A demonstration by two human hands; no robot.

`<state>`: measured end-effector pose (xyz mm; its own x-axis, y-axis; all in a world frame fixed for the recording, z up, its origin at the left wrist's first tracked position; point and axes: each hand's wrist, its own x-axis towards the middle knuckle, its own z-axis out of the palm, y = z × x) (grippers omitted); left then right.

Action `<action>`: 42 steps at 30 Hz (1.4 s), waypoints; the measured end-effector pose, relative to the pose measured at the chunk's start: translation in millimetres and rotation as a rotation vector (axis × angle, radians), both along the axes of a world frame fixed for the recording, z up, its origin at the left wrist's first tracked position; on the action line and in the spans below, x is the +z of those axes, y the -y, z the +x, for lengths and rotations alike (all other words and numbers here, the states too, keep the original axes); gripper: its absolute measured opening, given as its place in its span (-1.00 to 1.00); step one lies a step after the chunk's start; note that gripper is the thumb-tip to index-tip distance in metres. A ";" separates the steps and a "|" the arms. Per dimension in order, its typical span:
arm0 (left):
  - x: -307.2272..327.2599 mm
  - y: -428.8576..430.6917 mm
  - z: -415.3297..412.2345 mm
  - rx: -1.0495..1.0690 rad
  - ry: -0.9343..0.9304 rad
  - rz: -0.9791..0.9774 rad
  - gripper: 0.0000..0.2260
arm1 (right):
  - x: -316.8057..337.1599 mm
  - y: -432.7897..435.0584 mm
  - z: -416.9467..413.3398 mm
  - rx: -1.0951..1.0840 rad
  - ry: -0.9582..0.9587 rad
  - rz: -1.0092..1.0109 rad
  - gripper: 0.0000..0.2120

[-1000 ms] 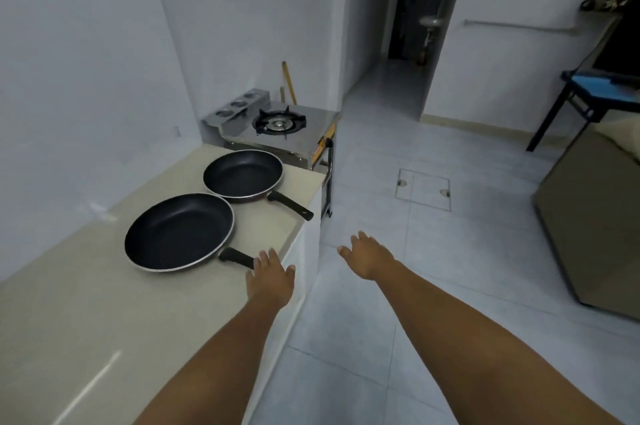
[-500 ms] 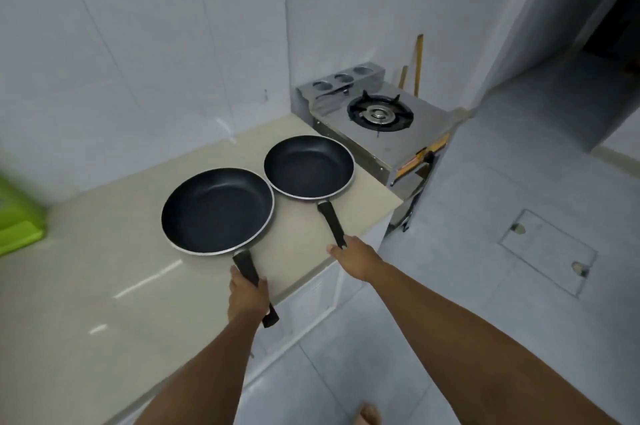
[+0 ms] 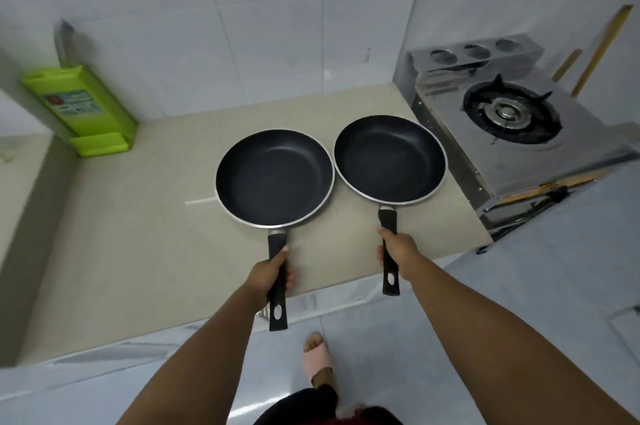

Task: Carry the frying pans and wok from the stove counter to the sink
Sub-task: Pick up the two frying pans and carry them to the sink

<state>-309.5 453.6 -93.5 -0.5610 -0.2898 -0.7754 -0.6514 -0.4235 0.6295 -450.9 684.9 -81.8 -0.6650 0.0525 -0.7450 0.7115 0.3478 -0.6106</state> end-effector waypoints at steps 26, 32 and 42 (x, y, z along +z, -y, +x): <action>35.8 -82.4 88.5 0.741 0.081 -0.404 -0.48 | 40.8 -2.2 17.6 0.245 -0.172 0.009 -0.44; 48.6 -103.3 168.6 0.989 0.139 -0.468 -0.47 | 63.5 44.5 60.3 0.462 -0.219 -0.112 -0.47; 72.6 -104.0 312.4 1.420 0.205 -0.486 -0.51 | 89.2 142.5 192.5 0.912 -0.239 -0.255 -0.52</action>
<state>2.8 557.6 -21.0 0.4982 -0.7250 -0.4756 0.0154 -0.5410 0.8409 -258.4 542.4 7.4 -0.5053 -0.7012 -0.5031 0.0822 0.5412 -0.8369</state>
